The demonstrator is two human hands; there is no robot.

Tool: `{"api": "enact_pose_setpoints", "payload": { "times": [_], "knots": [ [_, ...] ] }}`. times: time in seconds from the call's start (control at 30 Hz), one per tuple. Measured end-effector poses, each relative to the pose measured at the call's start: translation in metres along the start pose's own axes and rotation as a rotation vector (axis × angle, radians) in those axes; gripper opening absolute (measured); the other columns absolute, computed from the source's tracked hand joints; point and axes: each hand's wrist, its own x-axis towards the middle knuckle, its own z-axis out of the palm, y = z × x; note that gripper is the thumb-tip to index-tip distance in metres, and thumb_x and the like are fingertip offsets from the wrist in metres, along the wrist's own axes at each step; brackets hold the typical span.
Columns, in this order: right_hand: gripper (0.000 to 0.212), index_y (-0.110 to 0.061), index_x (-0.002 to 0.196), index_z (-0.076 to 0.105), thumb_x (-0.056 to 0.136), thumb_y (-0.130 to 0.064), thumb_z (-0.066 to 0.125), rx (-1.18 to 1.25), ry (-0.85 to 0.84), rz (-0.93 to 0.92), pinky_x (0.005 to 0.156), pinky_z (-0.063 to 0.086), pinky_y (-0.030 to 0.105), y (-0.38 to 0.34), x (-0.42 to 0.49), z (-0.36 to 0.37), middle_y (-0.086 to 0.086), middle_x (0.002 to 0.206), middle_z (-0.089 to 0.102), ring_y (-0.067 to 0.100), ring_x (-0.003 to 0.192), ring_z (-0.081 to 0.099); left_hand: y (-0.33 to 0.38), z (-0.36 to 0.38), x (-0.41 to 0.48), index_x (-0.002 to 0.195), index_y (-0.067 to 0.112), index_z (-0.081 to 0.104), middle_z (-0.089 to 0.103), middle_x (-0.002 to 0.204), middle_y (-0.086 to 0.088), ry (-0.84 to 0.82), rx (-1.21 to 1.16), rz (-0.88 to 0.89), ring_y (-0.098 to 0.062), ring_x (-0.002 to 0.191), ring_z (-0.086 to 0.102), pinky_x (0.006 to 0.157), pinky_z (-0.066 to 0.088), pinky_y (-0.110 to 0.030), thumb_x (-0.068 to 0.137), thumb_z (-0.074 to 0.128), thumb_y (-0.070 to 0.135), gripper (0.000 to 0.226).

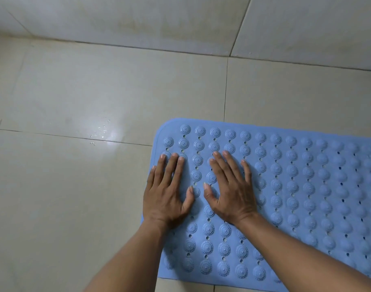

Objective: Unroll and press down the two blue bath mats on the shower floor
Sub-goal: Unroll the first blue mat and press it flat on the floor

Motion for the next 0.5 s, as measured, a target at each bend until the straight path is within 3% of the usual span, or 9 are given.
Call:
{"api": "enact_pose_setpoints", "payload": {
  "times": [0.2,0.5],
  "knots": [
    [0.062,-0.016,0.140,0.060,0.083,-0.040,0.064,0.016,0.055,0.027,0.117,0.027,0.059,-0.0006,0.0021,0.0028,0.000,0.157,0.045,0.024,0.150,0.036,-0.0042,0.0003,0.0041,0.153,0.017,0.044,0.040,0.161,-0.003,0.076,0.033,0.042,-0.027,0.151,0.032,0.113,0.034,-0.040,0.085,0.052,0.051,0.076],
    [0.061,-0.017,0.139,0.058,0.085,-0.044,0.058,-0.006,-0.034,0.052,0.119,0.023,0.058,-0.0021,0.0022,0.0004,-0.001,0.162,0.039,0.022,0.153,0.029,-0.0021,-0.0001,0.0022,0.159,0.019,0.033,0.029,0.166,0.000,-0.042,0.071,0.003,-0.027,0.154,0.022,0.117,0.030,-0.046,0.088,0.043,0.057,0.081]
  ]
}}
